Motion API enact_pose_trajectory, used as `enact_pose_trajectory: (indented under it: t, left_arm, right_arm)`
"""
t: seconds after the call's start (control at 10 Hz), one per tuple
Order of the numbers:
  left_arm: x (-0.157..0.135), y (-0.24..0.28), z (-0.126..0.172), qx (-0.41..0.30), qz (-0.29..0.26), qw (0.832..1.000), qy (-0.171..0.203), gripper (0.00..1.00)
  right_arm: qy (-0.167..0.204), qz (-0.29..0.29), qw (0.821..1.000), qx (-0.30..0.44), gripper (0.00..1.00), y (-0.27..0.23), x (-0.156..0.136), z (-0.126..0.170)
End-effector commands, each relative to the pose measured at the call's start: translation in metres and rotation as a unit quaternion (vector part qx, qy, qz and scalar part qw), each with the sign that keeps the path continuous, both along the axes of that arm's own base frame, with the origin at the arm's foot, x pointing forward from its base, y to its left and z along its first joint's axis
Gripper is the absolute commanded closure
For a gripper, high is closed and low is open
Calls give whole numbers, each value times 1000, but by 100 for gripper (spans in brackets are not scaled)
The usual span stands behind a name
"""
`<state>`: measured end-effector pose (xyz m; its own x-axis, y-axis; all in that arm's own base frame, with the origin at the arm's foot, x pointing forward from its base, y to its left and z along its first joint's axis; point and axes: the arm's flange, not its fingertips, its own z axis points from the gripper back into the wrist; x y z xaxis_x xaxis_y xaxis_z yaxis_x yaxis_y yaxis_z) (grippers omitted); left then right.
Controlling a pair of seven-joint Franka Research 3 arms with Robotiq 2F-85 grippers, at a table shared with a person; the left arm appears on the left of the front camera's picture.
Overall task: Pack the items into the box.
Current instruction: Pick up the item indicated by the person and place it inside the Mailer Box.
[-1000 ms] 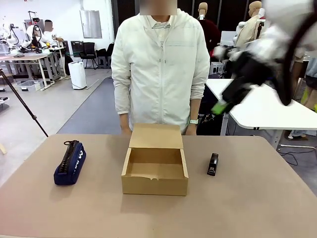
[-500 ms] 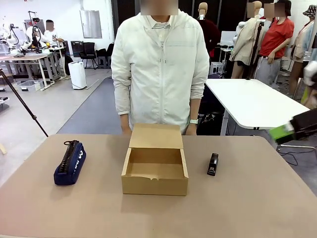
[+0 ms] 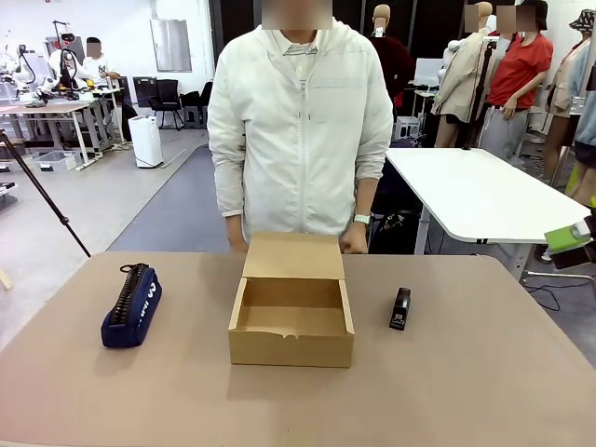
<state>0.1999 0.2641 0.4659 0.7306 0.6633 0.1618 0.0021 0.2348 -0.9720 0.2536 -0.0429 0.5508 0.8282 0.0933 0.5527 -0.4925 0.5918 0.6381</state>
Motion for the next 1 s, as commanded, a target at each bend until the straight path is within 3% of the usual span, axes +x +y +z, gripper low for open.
enact_pose_trajectory:
  t: [0.0,0.9]
  left_arm:
    - [-1,1,1,-4,0,1000,-14,0]
    - [-1,1,1,-4,0,1000,-14,0]
  right_arm:
    - [-8,9,1000,0,0,8,-2,7]
    - [-8,9,1000,0,0,8,-2,7]
